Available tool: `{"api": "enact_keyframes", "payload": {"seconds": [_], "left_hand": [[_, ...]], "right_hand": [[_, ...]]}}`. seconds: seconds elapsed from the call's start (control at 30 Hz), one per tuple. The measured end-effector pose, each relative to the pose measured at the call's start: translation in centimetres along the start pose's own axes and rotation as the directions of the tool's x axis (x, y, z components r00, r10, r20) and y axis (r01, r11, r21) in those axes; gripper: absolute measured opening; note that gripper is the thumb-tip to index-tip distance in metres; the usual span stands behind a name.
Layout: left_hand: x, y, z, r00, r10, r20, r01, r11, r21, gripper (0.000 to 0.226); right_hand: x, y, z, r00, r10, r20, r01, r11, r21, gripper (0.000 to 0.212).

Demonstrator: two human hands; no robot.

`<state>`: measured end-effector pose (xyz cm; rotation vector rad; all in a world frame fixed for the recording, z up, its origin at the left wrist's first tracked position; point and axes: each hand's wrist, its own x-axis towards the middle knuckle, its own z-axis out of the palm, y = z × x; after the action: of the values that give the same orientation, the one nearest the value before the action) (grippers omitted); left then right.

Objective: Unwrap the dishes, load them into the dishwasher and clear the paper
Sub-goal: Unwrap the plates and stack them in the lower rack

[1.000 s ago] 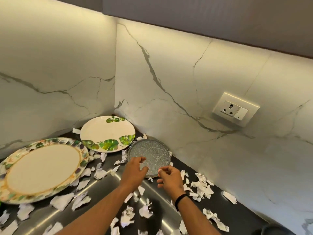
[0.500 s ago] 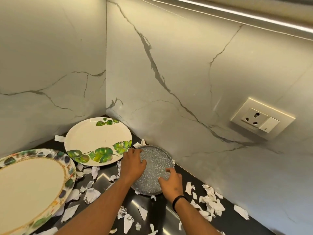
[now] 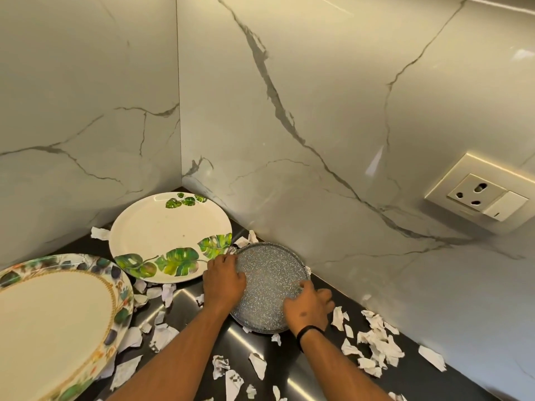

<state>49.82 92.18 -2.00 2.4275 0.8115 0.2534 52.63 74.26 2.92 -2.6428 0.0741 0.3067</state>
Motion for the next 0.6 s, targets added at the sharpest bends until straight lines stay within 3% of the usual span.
{"api": "enact_keyframes", "payload": {"seconds": [0.13, 0.33, 0.43, 0.6], "left_hand": [[0.0, 0.8, 0.1, 0.999, -0.043, -0.026, 0.041, 0.996, -0.085, 0.045], [0.2, 1.9, -0.4, 0.998, -0.043, -0.044, 0.032, 0.975, -0.222, 0.043], [-0.3, 3.0, -0.8, 1.000, 0.002, -0.021, -0.009, 0.945, -0.326, 0.046], [-2.0, 3.2, -0.5, 0.998, 0.040, 0.052, -0.027, 0.972, -0.232, 0.047]], "right_hand": [[0.7, 0.1, 0.1, 0.994, 0.067, 0.085, -0.075, 0.993, 0.095, 0.047], [0.5, 0.2, 0.0, 0.993, 0.115, 0.017, -0.115, 0.963, 0.244, 0.040], [0.0, -0.4, -0.2, 0.998, 0.062, 0.014, -0.063, 0.968, 0.243, 0.039], [-1.2, -1.4, -0.3, 0.997, 0.079, 0.013, -0.078, 0.921, 0.382, 0.033]]}}
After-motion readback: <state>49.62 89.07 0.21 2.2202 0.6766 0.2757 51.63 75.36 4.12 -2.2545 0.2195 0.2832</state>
